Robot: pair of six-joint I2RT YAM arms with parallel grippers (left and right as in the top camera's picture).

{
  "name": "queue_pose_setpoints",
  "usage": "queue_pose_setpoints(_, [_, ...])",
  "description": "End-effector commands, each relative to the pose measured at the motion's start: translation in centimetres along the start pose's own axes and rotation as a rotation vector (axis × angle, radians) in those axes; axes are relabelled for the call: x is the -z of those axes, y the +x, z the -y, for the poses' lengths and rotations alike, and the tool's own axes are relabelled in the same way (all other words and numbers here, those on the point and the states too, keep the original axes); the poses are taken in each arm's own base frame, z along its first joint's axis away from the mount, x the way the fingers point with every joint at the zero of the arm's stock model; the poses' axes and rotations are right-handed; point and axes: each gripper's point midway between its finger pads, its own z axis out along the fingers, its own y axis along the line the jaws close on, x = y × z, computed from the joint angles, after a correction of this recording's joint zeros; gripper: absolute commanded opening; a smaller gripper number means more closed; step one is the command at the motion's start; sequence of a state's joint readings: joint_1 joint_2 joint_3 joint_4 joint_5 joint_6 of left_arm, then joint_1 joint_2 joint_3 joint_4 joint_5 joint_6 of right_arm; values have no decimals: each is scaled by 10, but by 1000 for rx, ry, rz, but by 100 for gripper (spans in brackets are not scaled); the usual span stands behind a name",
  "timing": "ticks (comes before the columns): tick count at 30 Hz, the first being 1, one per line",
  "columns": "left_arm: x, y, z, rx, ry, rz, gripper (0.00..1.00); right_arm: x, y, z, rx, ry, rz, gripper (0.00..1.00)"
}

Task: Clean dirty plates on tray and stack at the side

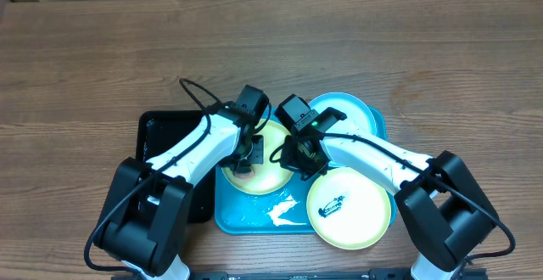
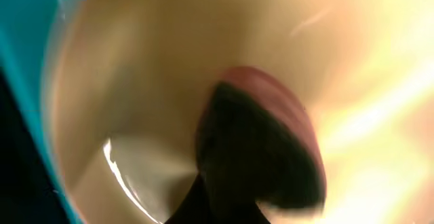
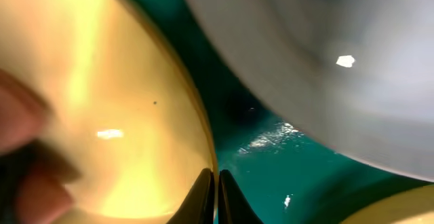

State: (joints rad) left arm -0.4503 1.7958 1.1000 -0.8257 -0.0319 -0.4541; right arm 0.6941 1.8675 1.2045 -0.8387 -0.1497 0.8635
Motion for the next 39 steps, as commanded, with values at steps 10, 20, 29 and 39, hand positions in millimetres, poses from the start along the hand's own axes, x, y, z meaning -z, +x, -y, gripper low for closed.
queue_pose_setpoints(10, [78,-38,-34,222,-104,113,4,13,-8,-7,8,-26,41,4])
queue_pose_setpoints(20, [78,-28,-96,389,-156,15,4,13,-7,-7,64,-24,41,4])
queue_pose_setpoints(29, [39,-13,-128,430,-167,-21,4,13,-3,-2,140,-3,21,4])
queue_pose_setpoints(39, [2,4,-122,440,-120,-33,4,13,0,2,162,12,8,4])
